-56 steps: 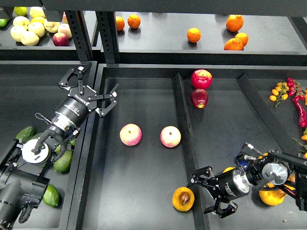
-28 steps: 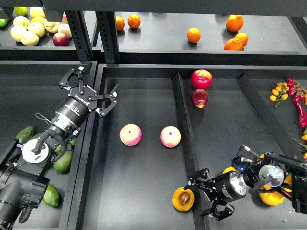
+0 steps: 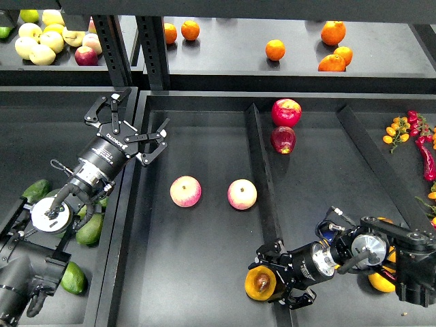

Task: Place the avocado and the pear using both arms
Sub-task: 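Lower the right gripper onto the halved yellow fruit and grasp it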

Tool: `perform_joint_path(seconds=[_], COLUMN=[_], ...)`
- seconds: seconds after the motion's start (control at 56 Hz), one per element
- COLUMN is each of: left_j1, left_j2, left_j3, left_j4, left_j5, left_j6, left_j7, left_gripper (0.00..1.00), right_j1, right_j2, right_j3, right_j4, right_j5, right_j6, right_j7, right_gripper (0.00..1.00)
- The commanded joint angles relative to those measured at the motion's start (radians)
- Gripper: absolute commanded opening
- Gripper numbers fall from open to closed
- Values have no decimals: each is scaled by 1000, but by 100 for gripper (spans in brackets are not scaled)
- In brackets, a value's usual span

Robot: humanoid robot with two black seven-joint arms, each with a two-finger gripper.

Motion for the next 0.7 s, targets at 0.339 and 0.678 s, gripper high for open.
perform_joint_path(seconds=[0.339, 0.678], left_j1=[0, 0], left_j2=[0, 0], left_j3=[0, 3], left_j4=[2, 2], left_j5=[0, 0], left_j6=[0, 0], left_j7=[-1, -1], left_gripper=[99, 99], right_j1=[-5, -21], right_j2=[-2, 1], right_j3=[0, 36], right_j4=[-8, -8], right_j5=[3, 3], right_j6=[0, 0], right_j7=[0, 0], right_gripper=[61, 48])
